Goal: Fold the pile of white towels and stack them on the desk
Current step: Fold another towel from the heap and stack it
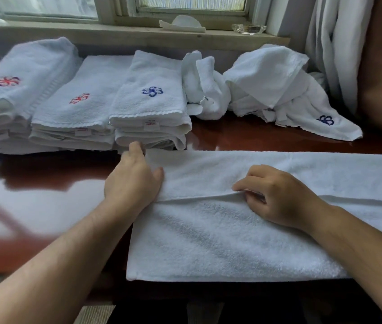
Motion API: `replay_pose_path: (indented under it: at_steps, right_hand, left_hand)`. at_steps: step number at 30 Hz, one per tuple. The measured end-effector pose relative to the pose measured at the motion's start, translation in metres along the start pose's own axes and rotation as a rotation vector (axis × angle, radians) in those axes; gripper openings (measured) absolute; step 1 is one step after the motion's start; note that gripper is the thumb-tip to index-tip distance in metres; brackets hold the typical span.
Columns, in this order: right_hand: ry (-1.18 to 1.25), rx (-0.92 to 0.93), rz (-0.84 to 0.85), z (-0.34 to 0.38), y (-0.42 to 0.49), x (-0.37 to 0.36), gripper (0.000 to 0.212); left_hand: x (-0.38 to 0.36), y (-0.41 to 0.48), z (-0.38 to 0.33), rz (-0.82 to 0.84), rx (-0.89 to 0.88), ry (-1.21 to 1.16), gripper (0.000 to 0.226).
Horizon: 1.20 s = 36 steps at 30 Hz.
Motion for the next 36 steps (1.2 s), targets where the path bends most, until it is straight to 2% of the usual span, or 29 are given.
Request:
replay_pose_path:
  at_steps: [2,4,6,10,13,19,22,24,27,30,33,36]
  right_hand:
    - [-0.02,-0.027,-0.015,-0.008,-0.003,0.002,0.023]
    - [0.002,-0.129,-0.051,-0.018,-0.01,0.003,0.023]
    - [0.036,-0.223,-0.081,-0.025,-0.019,0.003,0.026]
    - [-0.035,-0.336,-0.127,-0.041,-0.034,0.009,0.039]
    - [-0.112,-0.574,-0.162,-0.065,-0.058,0.02,0.051]
    - [-0.141,-1.034,-0.249,-0.133,-0.14,0.054,0.057]
    - [-0.046,-1.146,-0.378,-0.157,-0.177,0.072,0.051]
    - [-0.066,-1.186,-0.494,-0.165,-0.198,0.081,0.045]
    - [-0.115,-1.33,-0.528,-0.175,-0.224,0.089,0.05]
    - [-0.014,-1.45,-0.481,-0.188,-0.243,0.095,0.06]
    - [0.155,-1.356,-0.535,-0.202,-0.25,0.102,0.051]
    - [0.712,-1.356,-0.807,-0.215,-0.248,0.107,0.04]
  left_hand:
    - [-0.001,-0.004,-0.005,-0.077,-0.135,0.088,0.058]
    - [-0.003,-0.013,-0.018,-0.088,-0.365,0.133,0.05]
    - [-0.009,-0.021,-0.035,0.022,-0.554,0.146,0.052]
    - [-0.032,-0.028,-0.088,0.233,-0.749,0.176,0.067]
    - [-0.053,-0.032,-0.142,0.296,-0.846,0.233,0.075]
    - [-0.092,-0.042,-0.24,0.292,-0.964,0.189,0.049]
    - [-0.109,-0.05,-0.28,0.277,-1.002,0.157,0.041]
    - [-0.12,-0.055,-0.3,0.304,-1.025,0.133,0.039]
    - [-0.133,-0.06,-0.322,0.322,-1.038,0.126,0.032]
    - [-0.143,-0.062,-0.335,0.327,-1.027,0.114,0.024]
    - [-0.149,-0.066,-0.338,0.308,-1.045,0.101,0.024]
    - [-0.153,-0.07,-0.335,0.262,-1.072,0.087,0.024]
Point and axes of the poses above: each hand's wrist, its own y-axis towards the middle knuckle, its own x-axis out of the back of the hand, z = x × y, the point moved 2 cm from there along y, towards the middle knuckle, and after that the axes turned 3 degrees about z, right-handed, at the moved point
